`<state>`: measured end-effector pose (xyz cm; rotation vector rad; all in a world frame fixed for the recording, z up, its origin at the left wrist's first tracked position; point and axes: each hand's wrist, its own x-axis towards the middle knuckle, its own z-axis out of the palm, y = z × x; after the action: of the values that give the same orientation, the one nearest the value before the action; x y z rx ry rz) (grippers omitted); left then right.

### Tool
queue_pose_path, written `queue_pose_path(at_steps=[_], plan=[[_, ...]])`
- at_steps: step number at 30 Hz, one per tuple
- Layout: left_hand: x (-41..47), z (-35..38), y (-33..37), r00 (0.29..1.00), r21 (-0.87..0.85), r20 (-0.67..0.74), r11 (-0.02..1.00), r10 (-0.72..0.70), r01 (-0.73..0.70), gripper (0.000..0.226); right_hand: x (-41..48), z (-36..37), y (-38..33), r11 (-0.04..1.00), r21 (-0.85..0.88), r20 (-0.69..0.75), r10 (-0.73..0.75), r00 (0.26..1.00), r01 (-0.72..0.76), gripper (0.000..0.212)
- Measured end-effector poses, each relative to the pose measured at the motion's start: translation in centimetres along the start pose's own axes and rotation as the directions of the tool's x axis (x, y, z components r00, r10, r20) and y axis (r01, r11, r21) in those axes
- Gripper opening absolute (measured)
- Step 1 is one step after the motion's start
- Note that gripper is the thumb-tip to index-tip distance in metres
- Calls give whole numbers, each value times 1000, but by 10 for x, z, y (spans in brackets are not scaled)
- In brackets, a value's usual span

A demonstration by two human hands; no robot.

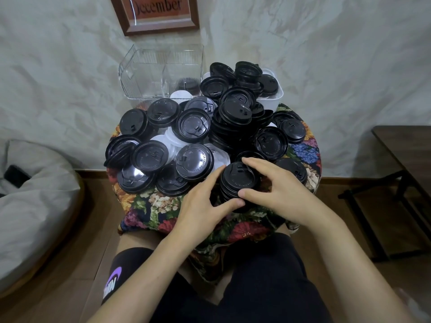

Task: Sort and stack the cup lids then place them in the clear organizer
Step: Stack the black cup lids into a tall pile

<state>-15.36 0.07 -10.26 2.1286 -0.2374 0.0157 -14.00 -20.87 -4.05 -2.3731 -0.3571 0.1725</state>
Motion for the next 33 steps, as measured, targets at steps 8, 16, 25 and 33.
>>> queue_pose_path(at_steps=[8, 16, 25, 33], plan=[[-1, -2, 3, 999, -23, -4, 999, 32, -32, 69, 0, -1, 2, 1000, 20, -27, 17, 999, -16, 78], [1, 0, -1, 999, -7, 7, 999, 39, -39, 77, 0, 0, 1, 1000, -17, -47, 17, 999, -18, 76], [2, 2, -3, 999, -10, 17, 999, 31, -31, 75, -1, -3, 0, 997, -79, -49, 6, 999, -10, 77], [3, -1, -7, 1000, -51, 18, 999, -19, 20, 93, -2, 2, 2, 999, -41, -57, 14, 998, -17, 78]])
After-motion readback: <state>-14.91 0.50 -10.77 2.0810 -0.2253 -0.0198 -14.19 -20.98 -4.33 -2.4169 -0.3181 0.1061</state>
